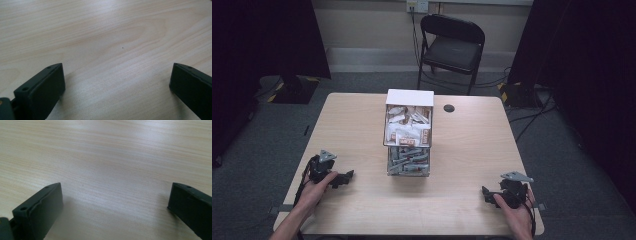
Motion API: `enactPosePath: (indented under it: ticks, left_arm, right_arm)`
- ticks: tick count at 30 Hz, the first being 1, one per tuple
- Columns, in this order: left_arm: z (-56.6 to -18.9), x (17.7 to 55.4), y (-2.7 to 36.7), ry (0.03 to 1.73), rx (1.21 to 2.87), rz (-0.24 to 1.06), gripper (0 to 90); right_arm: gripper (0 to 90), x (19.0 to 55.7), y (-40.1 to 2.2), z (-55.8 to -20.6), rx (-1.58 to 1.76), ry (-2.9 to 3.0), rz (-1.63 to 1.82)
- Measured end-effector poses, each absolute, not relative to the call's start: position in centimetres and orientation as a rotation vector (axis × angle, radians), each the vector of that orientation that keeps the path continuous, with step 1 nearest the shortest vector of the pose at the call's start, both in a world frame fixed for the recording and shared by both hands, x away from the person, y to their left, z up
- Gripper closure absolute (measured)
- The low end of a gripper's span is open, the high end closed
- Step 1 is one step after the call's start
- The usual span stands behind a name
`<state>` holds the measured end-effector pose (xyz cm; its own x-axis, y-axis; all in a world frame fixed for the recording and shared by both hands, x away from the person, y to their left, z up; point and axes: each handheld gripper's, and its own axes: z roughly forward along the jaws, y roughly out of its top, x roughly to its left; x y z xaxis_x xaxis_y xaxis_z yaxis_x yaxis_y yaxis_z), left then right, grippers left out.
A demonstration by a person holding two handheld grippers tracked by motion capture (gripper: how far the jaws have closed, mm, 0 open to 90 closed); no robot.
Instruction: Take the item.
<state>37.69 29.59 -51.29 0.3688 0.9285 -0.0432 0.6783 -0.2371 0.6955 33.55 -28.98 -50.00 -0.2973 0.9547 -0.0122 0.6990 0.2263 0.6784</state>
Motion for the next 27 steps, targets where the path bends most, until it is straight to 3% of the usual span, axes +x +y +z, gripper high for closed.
enactPosePath:
  ticks: [9,14,27]
  left_arm:
    - [-51.3,37.8,29.5,1.383,1.997,0.506,0.0]
    - [-51.3,37.8,29.5,1.380,2.003,0.508,0.0]
    - [-51.3,37.7,29.5,1.381,2.002,0.507,0.0]
  right_arm:
    - [0.5,33.7,-29.0,-50.0,1.524,2.075,0.811]
    - [12.8,33.7,-29.0,-49.7,1.530,2.062,0.826]
    - [19.0,33.8,-28.4,-49.0,1.522,2.098,0.891]
